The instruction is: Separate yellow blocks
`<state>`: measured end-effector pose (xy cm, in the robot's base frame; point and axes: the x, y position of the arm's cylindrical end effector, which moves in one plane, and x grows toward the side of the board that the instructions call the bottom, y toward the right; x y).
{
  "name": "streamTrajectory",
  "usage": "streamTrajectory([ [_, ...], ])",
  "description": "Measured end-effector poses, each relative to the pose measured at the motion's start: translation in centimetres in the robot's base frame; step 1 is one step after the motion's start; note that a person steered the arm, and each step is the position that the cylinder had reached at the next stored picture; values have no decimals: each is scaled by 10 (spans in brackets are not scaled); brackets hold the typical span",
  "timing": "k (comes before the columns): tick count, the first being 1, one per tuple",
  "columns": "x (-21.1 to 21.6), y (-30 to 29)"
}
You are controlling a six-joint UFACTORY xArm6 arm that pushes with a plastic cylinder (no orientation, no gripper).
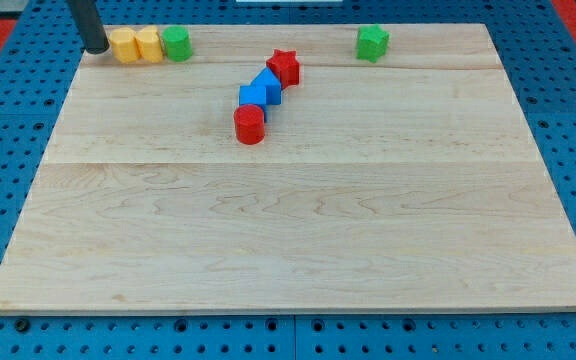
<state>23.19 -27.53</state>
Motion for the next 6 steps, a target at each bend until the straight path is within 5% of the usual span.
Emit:
streamTrajectory([
  [6, 5, 44],
])
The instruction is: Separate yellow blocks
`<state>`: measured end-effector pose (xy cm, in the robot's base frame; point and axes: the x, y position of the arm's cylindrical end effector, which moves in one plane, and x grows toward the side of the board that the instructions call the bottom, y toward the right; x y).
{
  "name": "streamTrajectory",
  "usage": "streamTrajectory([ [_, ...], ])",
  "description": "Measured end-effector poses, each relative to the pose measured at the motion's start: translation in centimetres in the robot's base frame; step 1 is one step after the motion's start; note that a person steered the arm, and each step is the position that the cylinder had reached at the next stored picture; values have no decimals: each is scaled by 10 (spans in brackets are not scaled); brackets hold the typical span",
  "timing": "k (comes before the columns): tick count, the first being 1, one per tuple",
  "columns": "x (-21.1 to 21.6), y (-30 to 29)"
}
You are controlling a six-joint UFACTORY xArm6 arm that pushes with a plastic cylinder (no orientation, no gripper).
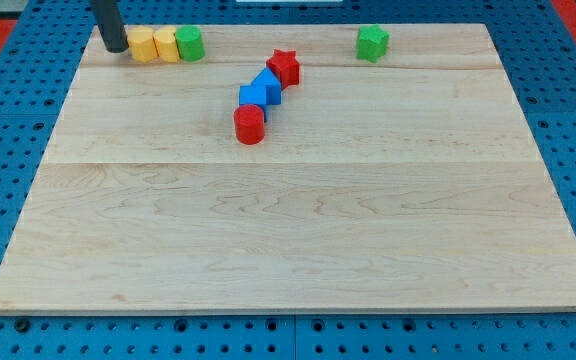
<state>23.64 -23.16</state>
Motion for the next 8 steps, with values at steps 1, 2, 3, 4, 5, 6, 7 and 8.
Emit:
streamTrajectory([
  [1, 0, 18],
  [2, -3, 27],
  [3, -13, 18],
  [4, -13, 35],
  [5, -13, 55],
  [6, -17, 61],
  [7, -37, 60],
  [8, -44, 73],
])
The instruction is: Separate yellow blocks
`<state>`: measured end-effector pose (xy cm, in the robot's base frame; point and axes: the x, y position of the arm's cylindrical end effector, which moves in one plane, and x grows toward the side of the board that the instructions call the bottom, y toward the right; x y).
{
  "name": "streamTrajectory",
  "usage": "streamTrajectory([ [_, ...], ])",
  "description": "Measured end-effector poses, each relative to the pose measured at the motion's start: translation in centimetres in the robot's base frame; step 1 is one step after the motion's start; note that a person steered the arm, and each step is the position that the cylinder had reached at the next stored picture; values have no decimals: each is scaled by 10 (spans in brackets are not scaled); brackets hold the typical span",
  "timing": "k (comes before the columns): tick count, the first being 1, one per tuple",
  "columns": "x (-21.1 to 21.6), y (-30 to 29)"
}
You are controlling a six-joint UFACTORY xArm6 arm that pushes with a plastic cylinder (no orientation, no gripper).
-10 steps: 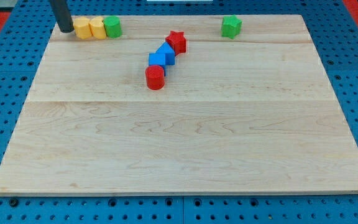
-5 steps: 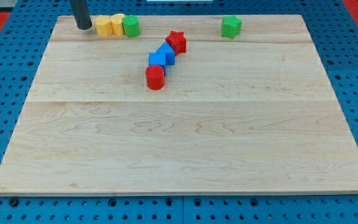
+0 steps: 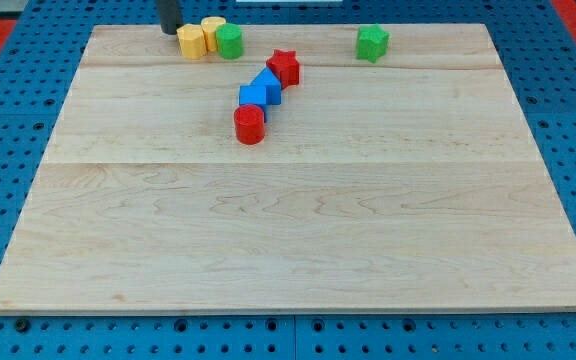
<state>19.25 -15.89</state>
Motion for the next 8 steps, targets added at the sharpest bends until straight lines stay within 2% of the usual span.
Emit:
streamTrajectory([
  [3, -1, 32],
  [5, 35, 74],
  [7, 44, 49],
  [8, 80, 49],
])
